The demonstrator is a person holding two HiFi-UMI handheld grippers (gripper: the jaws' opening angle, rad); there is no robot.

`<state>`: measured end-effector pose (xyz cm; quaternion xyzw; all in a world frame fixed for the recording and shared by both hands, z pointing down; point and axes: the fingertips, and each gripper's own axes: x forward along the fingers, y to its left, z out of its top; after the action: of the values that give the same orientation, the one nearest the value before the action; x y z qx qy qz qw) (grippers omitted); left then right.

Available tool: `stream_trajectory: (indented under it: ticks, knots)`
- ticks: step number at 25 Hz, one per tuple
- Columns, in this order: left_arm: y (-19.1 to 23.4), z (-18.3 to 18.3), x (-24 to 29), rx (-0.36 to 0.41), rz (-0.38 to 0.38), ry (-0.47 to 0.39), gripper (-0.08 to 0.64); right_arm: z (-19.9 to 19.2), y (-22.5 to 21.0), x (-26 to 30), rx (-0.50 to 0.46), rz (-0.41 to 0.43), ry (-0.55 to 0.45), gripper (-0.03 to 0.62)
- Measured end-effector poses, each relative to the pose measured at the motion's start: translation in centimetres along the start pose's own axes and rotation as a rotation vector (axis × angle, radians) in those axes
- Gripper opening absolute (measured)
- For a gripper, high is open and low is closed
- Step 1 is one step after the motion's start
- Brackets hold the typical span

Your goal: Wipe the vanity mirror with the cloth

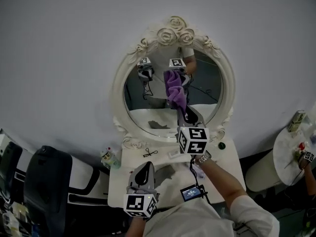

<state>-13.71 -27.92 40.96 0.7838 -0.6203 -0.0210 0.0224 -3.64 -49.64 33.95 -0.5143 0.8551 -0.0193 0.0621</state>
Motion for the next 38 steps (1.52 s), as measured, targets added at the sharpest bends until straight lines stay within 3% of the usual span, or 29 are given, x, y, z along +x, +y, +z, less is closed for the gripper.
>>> stream_trajectory:
  ticks: [11,19,25,31,38]
  knots:
    - [7.6,-0.6,-8.0,-0.027,0.338,-0.003,-0.002,-6.4,15.6,5.2,-0.026,0.303,0.136,0.087]
    - [9.4,-1.1,-10.1,-0.038,0.432,0.026,-0.002,-8.9,17.5,7.6,0.008,0.300,0.175,0.088]
    - [9.1,-1.4,-8.6,-0.026,0.401,0.050,-0.002,-9.5,14.8,8.1,0.060,0.267,0.184,0.089]
    - [6.5,-1.6,-5.1,-0.011,0.257,0.055,-0.002,-8.9,9.6,6.7,0.049,0.192,0.164,0.091]
    - [3.4,-1.8,-1.5,-0.011,0.101,0.050,-0.002,-7.1,1.7,4.3,0.018,0.042,0.122,0.092]
